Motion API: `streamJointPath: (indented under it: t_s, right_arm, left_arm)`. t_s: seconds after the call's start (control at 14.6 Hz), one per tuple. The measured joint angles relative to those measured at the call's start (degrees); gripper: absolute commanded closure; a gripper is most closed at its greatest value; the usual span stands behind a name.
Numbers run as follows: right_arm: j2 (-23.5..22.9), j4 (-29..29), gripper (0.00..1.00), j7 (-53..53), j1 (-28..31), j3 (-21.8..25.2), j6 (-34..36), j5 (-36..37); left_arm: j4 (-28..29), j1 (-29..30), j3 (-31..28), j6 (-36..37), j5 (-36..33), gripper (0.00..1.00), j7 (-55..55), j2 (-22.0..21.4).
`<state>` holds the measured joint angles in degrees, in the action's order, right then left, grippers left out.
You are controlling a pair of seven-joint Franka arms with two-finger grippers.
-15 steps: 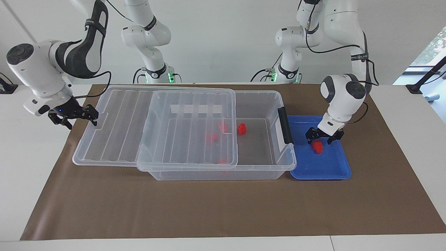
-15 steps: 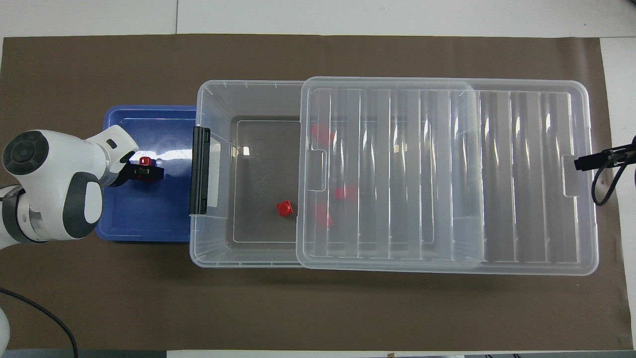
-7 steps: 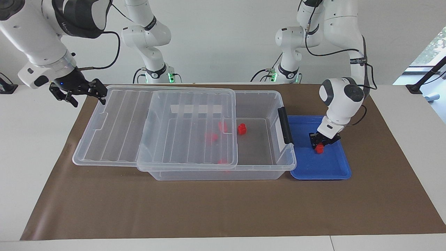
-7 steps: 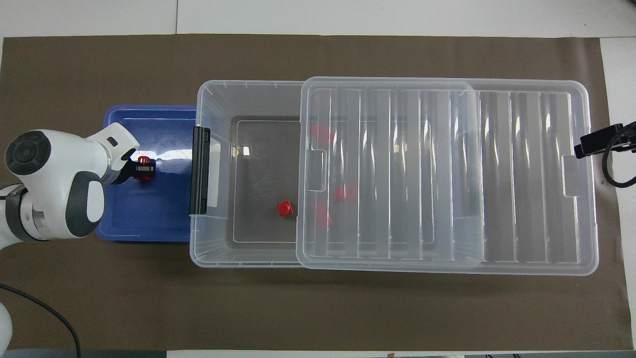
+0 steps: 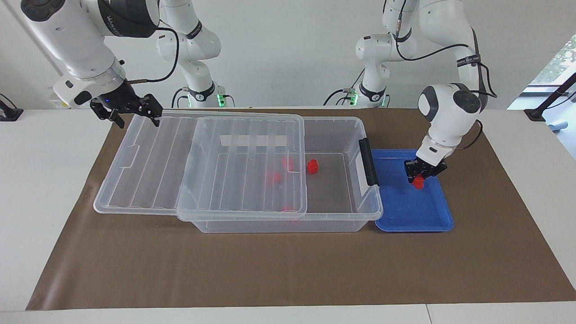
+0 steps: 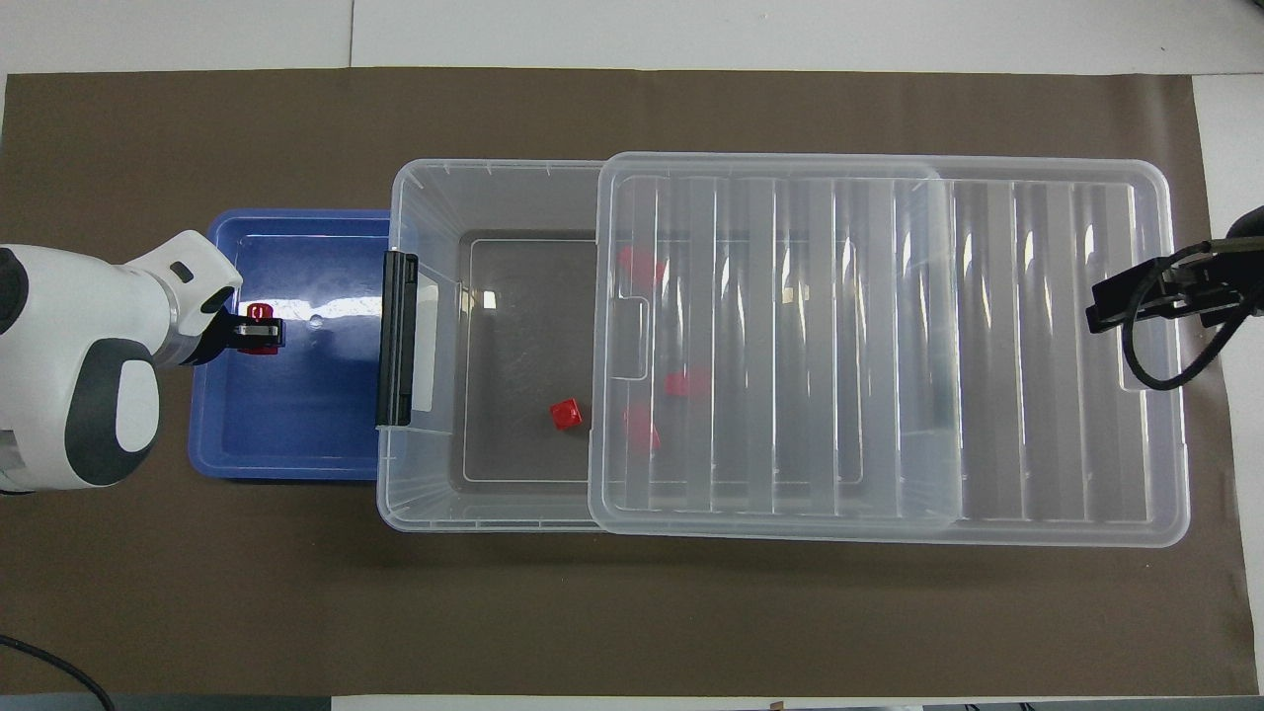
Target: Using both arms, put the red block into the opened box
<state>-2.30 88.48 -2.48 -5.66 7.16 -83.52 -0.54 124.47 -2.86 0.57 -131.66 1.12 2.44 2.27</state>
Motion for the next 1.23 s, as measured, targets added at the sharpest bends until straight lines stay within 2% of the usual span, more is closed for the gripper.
streamJointPath:
  t_s: [0.34,0.55,0.82,1.23]
  right_arm:
    - [1.3,0.3,0.0,0.5,0.3,1.9,0.5,0.0]
    - [1.4,0.4,0.0,0.5,0.4,2.1,-0.7,0.0]
    - [1.4,0.4,0.0,0.5,0.4,1.9,-1.0,0.0]
    - [1.4,0.4,0.0,0.5,0.3,1.7,-1.0,0.0]
  left_arm:
    - [-3.8,-1.6,1.0,8.0,0.0,1.0,-3.3,-5.8]
    - [-7.8,-2.9,3.3,14.8,0.0,1.0,-6.8,-7.7]
    - [-13.9,-4.6,8.8,19.3,0.0,1.0,-17.2,-7.6]
    - [-16.8,-15.0,10.1,20.0,-1.6,1.0,-30.1,-5.4]
